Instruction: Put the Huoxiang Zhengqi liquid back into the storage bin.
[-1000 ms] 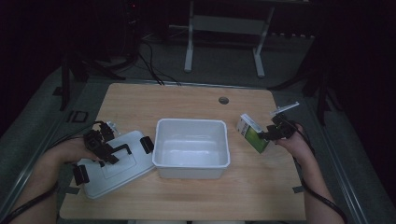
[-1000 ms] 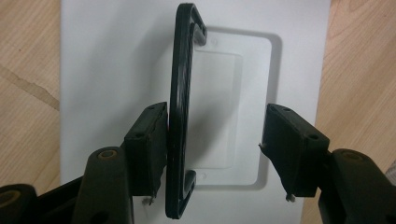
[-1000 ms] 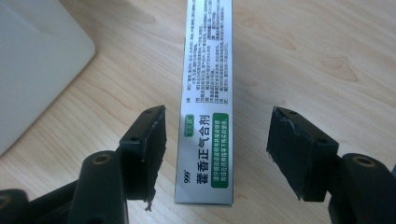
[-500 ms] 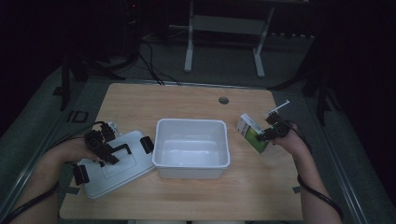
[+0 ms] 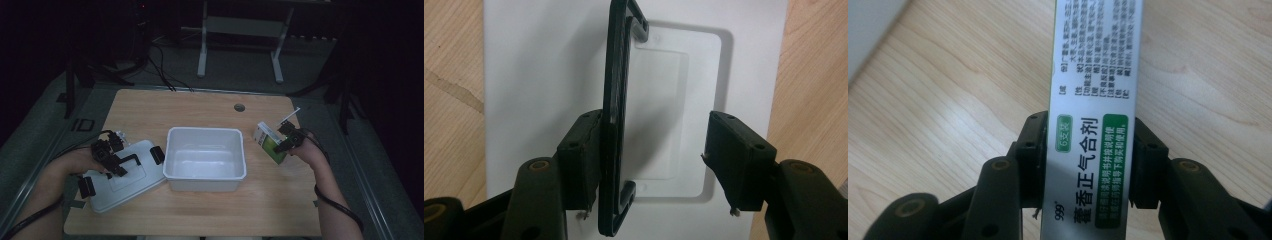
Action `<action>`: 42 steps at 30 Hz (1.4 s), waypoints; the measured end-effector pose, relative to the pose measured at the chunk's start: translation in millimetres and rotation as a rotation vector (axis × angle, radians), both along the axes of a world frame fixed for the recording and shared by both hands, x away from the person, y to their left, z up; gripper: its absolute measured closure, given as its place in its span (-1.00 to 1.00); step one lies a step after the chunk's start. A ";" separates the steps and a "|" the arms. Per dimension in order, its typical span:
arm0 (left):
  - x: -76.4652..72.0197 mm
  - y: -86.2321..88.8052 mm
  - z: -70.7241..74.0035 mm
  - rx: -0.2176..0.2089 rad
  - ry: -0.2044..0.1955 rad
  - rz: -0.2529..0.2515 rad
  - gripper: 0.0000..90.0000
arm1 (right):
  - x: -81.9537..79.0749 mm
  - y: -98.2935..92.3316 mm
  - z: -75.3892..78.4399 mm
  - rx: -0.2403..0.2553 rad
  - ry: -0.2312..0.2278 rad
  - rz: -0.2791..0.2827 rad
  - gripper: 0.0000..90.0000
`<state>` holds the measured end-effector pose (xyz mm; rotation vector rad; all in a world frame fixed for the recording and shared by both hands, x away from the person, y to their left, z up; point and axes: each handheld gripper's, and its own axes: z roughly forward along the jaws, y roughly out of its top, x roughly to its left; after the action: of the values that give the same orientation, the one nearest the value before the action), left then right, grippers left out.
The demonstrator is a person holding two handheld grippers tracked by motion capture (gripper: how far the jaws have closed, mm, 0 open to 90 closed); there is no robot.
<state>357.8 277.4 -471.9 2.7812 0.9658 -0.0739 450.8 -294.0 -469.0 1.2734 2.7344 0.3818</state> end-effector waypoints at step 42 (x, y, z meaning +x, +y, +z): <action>-2.1 -4.5 -1.5 0.032 0.018 -0.005 -0.08 | -29.0 -2.2 70.8 0.014 -0.054 0.081 0.41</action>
<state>355.7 272.9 -473.4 2.8166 0.9724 -0.0847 421.9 -296.2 -398.2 1.1404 2.7484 0.4366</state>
